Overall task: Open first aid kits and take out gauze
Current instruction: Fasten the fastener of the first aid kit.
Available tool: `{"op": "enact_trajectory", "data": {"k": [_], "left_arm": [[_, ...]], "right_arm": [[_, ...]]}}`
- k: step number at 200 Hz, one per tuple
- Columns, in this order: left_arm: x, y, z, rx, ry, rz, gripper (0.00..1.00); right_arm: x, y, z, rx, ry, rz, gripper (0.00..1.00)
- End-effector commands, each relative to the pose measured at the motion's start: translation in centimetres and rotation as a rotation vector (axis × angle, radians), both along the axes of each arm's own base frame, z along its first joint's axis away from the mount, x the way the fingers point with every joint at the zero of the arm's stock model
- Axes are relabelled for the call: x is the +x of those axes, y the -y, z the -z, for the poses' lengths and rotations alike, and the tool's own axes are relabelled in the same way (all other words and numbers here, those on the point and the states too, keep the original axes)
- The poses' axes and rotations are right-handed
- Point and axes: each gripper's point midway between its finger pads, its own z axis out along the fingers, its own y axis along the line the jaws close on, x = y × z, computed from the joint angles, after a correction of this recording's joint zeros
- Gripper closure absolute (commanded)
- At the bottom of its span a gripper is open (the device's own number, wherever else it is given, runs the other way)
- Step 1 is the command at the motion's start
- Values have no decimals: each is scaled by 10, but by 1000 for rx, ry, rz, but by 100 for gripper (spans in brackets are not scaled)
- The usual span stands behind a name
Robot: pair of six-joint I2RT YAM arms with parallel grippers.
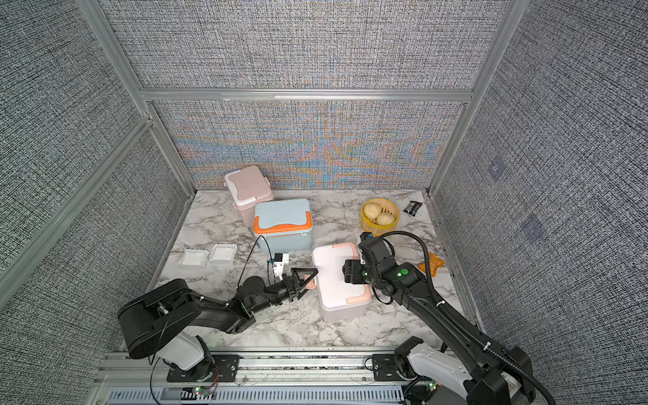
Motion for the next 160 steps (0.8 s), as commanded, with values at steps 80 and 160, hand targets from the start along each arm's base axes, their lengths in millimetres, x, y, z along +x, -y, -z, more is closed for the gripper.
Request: {"op": "enact_trajectory", "data": {"k": [80,160], "left_arm": [[4,-14,1,-14,36,-57,1],[-2,-38,-18,81,99,-84,1]], "right_arm": [[-45,14,35,-84,-214,-57,24],[-45,14,33,-81,-210,-58,24]]}}
